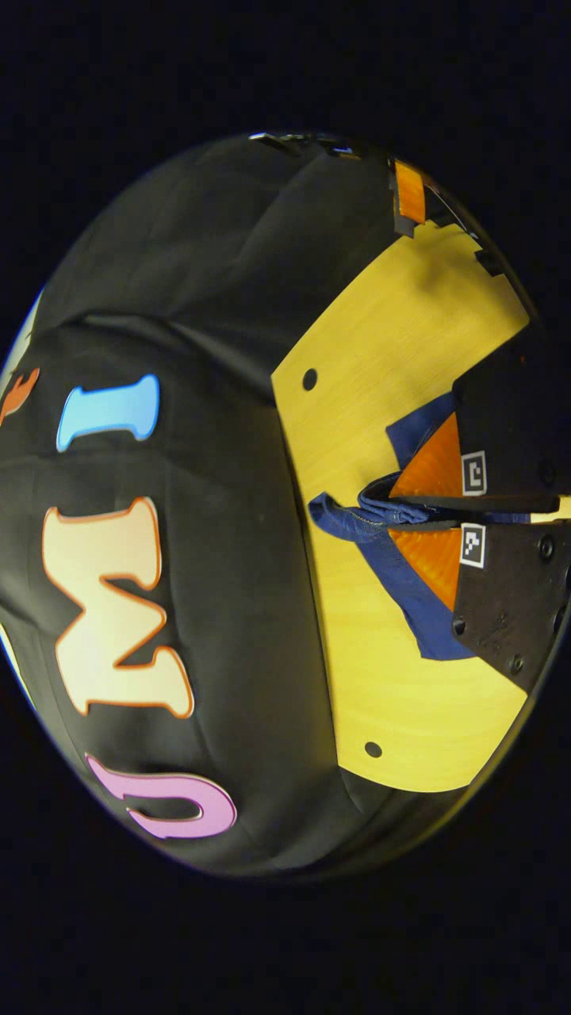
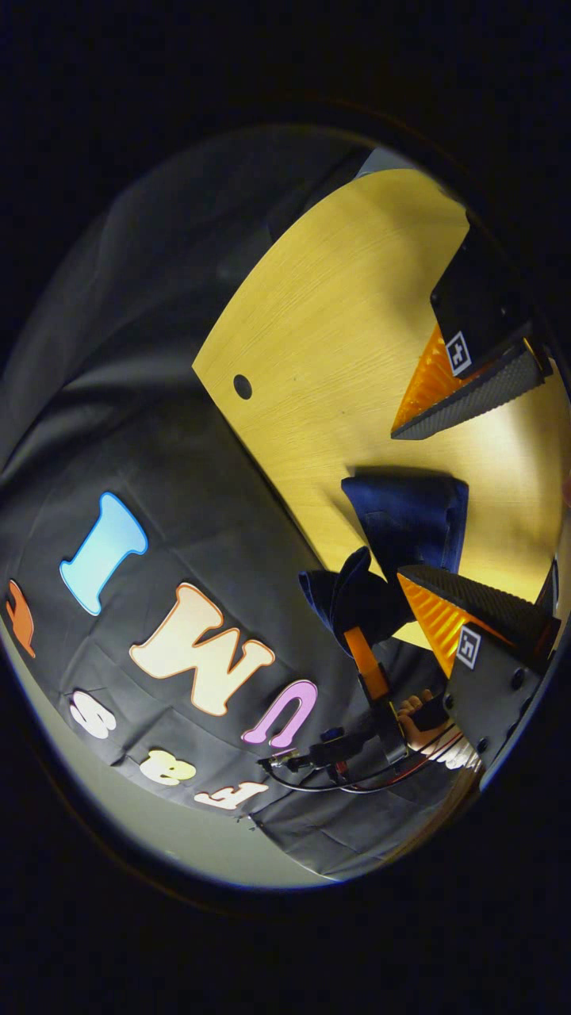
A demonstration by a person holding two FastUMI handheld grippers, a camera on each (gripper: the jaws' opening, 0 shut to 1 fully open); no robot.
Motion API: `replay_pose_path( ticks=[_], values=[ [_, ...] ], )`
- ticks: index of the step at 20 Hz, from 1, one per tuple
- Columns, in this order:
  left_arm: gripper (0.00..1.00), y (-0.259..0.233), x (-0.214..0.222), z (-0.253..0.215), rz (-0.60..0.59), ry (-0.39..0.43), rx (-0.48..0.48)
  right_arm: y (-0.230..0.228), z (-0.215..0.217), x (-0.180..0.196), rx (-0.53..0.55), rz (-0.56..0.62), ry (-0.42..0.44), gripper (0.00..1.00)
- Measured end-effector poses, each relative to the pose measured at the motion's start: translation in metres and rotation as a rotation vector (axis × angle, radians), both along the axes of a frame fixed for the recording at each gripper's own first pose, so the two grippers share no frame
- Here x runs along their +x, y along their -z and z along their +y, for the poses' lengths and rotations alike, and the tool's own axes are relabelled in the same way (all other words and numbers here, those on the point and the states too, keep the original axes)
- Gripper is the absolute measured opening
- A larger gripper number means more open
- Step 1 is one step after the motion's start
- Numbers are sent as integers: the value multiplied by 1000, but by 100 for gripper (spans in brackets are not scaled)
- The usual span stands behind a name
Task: Grasp the waist and the cuffs of the jeans and fold them to make the two legs overlap; first hold the waist and fold one-third of the jeans toward the cuffs, then hold the cuffs and fold the remaining one-third in the same direction to finish folding.
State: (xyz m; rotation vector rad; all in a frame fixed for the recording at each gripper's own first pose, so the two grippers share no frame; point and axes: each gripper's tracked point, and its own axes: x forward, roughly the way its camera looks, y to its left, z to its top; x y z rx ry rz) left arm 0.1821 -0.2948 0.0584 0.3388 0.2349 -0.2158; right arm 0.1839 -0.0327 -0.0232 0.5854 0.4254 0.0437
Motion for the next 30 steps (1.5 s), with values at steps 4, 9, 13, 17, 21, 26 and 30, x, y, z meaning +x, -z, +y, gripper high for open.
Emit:
replay_pose_path(
  ticks=[4, 9, 13, 17, 21, 26, 30],
  values=[
    [0, 64, -12, -21, 50, 11, 102, 8, -1, -7, 8, 19, 2, 98],
    [0, 133, -14, -29, 100, 22, 164, 8, -2, -9, -16, 19, 10, 100],
    [23, 148, -39, -54, 140, 89, 44, 6, -4, -13, -44, 8, 41, 98],
    [92, 107, -75, -46, 44, 89, -137, -2, 8, -18, -54, -20, 75, 98],
    [92, 57, -103, 18, -74, 19, -232, -13, 42, -18, -91, -55, 82, 98],
    [93, 37, -130, 103, -104, -38, -220, -29, 104, -15, -95, -123, 85, 98],
    [94, 48, -139, 149, -72, -52, -222, -26, 138, -15, -120, -139, 92, 98]
  ],
)
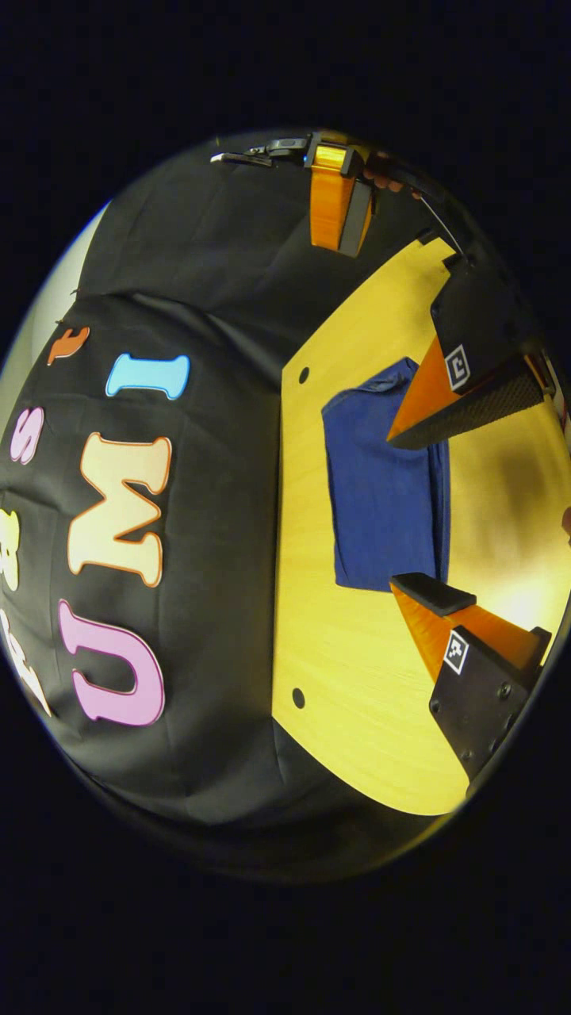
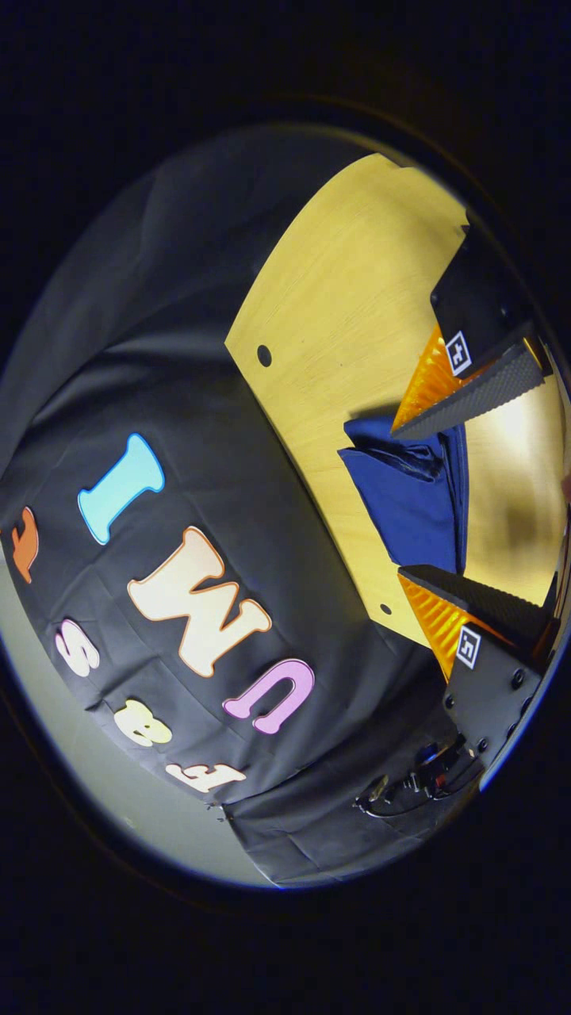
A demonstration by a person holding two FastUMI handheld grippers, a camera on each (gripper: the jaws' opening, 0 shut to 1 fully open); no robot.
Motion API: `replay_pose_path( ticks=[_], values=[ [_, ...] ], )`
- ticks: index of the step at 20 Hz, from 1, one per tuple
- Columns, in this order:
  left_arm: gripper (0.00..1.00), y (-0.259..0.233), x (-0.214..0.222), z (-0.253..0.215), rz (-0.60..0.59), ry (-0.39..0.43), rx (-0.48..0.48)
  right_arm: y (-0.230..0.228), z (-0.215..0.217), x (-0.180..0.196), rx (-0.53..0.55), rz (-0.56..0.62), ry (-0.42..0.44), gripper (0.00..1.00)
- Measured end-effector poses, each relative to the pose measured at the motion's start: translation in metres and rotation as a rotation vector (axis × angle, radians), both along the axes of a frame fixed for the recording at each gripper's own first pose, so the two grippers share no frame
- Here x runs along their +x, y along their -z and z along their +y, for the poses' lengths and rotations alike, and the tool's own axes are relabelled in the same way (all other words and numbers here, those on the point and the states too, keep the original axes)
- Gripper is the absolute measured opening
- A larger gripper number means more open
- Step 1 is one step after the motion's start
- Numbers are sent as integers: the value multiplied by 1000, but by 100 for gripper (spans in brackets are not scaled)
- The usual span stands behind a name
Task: Grasp the waist and the cuffs of the jeans and fold them to make the two legs overlap; first hold the waist and fold one-third of the jeans toward the cuffs, then hold the cuffs and fold the remaining one-third in the same direction to finish folding.
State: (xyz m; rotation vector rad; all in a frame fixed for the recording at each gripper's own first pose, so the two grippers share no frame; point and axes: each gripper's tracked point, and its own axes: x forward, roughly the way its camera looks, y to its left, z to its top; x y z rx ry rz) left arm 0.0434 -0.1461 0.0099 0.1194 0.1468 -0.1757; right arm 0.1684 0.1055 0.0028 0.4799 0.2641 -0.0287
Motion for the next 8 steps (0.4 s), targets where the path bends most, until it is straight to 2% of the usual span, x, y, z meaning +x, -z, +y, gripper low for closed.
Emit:
replay_pose_path(
  ticks=[3, 4, 5, 8],
  values=[
    [94, 4, -2, 10, 5, 50, -8, 8, 16, -5, -28, 6, 17, 98],
    [91, 4, -1, 11, 8, 65, -8, 10, 19, -7, -33, 8, 27, 98],
    [94, 5, -1, 11, 11, 81, -4, 12, 24, -9, -32, 7, 33, 98],
    [94, 2, -1, 10, 5, 126, 10, 15, 36, -14, -27, 6, 50, 98]
  ],
)
